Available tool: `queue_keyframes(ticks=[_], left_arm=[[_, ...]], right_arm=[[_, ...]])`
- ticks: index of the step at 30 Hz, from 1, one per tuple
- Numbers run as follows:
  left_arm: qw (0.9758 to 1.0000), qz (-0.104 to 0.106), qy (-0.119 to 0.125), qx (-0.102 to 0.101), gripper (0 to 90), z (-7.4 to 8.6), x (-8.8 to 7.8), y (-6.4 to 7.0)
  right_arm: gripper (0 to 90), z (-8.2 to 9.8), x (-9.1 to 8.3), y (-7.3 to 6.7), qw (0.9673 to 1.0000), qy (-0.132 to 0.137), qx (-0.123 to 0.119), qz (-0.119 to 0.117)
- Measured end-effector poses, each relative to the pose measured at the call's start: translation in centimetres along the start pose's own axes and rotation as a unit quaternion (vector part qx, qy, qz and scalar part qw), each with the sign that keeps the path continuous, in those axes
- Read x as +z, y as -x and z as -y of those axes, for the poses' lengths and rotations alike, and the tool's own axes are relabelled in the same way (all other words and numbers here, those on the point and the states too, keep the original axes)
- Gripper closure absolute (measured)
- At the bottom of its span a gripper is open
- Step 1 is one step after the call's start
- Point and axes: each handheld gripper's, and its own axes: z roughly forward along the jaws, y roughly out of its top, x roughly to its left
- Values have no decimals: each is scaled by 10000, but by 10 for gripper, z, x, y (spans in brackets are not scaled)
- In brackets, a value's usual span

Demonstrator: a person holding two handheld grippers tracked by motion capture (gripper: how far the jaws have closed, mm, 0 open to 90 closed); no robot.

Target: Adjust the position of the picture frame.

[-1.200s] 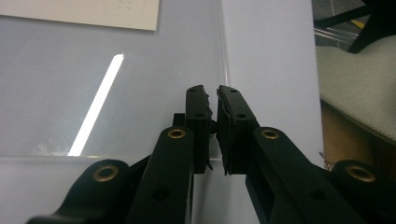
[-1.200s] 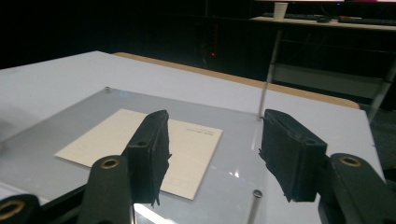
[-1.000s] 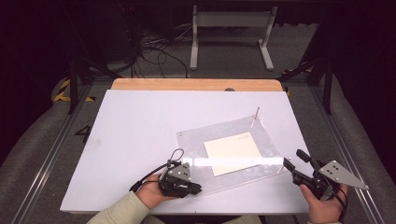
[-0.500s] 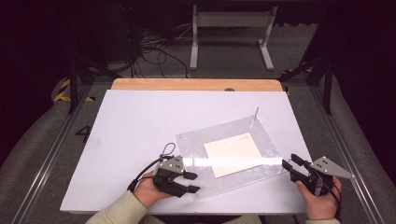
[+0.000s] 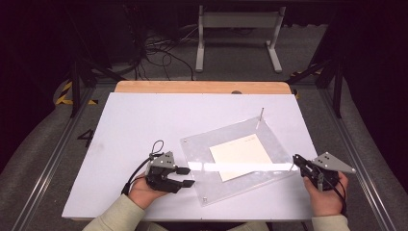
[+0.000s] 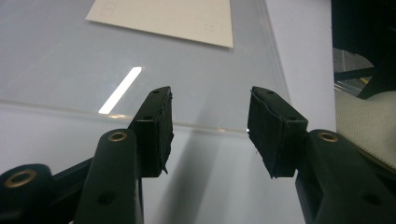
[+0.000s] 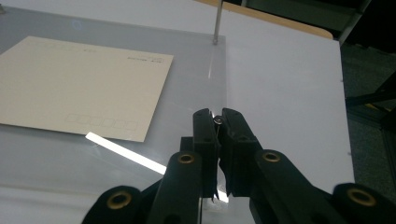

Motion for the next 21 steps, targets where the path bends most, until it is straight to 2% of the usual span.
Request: queue_keyframes(ticks=[2, 5, 10, 15, 19, 21], left_arm=[[9999, -88, 17, -59, 505, 1, -3, -2], [9997, -169, 58, -160, 505, 3, -6, -7], [9992, -294, 19, -274, 506, 6, -6, -13], [9989, -354, 16, -322, 506, 7, -8, -16], [9983, -452, 19, -355, 508, 7, -8, -18], [9981, -493, 39, -374, 509, 8, -9, -19]], right_arm=[[850, -9, 7, 6, 10000, 35, 16, 2], [850, -25, 20, 12, 9999, 61, -152, 34], [849, -45, 45, 24, 9996, -78, -257, -29], [851, -56, 68, 35, 9999, -93, -139, -14], [851, -58, 87, 42, 9999, -132, -30, -14], [851, -57, 91, 43, 9999, -148, 13, -22]])
